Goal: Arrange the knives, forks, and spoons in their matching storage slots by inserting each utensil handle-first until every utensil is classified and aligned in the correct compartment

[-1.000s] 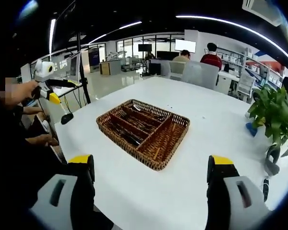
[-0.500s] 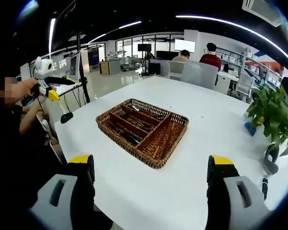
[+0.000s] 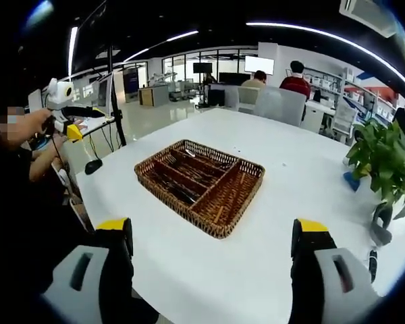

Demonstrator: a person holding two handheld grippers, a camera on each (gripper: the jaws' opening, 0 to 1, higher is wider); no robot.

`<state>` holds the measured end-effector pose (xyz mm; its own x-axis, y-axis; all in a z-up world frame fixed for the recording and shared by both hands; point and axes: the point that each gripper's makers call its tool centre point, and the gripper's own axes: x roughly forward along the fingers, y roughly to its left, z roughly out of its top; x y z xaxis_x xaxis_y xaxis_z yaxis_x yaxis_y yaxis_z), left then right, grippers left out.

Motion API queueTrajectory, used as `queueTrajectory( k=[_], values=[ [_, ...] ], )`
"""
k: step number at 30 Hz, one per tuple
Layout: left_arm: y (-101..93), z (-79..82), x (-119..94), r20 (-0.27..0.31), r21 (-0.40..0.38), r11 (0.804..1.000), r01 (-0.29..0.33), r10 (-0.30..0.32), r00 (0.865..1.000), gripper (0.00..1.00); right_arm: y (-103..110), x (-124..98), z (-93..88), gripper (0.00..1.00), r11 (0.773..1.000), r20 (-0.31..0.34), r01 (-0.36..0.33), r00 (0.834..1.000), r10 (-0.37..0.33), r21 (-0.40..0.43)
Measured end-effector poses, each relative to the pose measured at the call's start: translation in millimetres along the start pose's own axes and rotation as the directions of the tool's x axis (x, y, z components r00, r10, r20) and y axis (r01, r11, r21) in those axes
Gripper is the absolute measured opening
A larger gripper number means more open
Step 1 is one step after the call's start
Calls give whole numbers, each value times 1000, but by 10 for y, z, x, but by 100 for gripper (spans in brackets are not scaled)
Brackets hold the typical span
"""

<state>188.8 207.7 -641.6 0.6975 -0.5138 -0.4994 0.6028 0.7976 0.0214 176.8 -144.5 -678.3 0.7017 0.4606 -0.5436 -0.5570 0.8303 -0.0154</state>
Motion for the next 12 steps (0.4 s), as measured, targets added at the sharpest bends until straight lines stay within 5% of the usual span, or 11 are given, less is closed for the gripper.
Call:
queueTrajectory(
  k=[12],
  values=[
    [13,-9,9,-4,5,1000,-17,17,1000,100,-32,10,-7,99,1000,-1,-7,1000,7,-4]
  ],
)
